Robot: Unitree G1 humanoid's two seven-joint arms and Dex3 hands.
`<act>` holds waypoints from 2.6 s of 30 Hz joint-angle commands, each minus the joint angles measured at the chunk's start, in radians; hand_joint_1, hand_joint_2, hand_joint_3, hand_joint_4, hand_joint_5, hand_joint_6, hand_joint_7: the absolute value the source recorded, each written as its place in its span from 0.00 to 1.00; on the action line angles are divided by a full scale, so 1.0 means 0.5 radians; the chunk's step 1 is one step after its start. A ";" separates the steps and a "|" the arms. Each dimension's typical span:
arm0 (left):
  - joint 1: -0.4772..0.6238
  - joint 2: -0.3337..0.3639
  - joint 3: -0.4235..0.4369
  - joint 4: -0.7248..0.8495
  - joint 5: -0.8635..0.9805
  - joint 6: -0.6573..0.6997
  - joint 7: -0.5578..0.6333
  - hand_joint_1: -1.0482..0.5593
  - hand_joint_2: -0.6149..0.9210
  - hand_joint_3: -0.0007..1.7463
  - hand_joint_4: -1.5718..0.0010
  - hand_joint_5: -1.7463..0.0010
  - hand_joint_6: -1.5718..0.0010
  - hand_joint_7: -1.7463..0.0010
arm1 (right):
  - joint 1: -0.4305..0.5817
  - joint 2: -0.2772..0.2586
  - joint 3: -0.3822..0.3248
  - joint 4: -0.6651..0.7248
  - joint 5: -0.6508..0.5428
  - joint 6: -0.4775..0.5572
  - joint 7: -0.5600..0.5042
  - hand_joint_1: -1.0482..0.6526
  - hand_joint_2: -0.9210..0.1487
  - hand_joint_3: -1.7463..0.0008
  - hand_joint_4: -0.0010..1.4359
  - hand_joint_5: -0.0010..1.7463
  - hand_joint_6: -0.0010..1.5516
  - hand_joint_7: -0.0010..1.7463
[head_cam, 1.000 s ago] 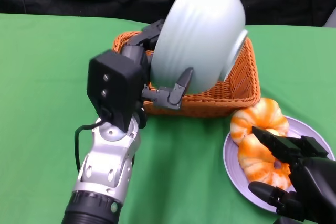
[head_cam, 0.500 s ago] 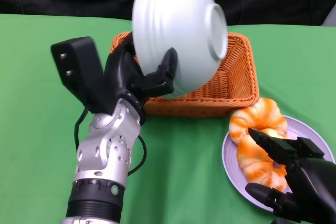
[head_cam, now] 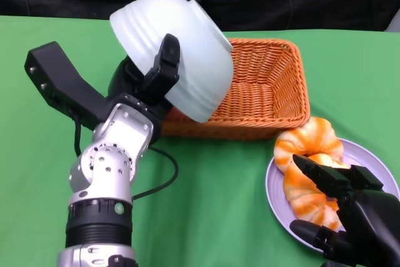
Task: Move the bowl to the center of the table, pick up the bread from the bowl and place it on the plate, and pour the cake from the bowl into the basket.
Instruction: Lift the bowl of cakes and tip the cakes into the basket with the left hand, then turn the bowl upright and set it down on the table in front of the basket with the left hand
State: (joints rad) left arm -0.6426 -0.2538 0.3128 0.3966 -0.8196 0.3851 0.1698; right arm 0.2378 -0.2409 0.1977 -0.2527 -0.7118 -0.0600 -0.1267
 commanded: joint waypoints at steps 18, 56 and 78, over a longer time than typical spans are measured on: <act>-0.110 -0.063 -0.008 0.110 -0.260 -0.002 -0.781 0.46 0.56 1.00 0.30 0.00 0.44 0.00 | 0.014 -0.010 0.000 -0.024 0.000 0.029 0.010 0.28 0.00 0.80 0.05 0.43 0.20 0.01; 0.349 0.432 -0.435 -0.434 0.745 -0.476 -1.280 0.61 0.60 0.98 0.29 0.00 0.42 0.00 | 0.037 -0.055 -0.029 -0.008 0.033 -0.011 0.032 0.28 0.00 0.81 0.02 0.44 0.20 0.01; 0.972 1.090 -0.747 -0.980 2.003 -1.620 -1.086 0.69 0.51 1.00 0.31 0.00 0.42 0.01 | 0.052 -0.044 -0.041 -0.056 0.049 -0.010 0.043 0.28 0.00 0.80 0.02 0.44 0.20 0.01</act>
State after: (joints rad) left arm -0.1742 0.2585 -0.0651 -0.0586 0.1480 -0.3813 -0.3993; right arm 0.2555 -0.2540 0.1928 -0.2634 -0.7004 -0.0612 -0.1045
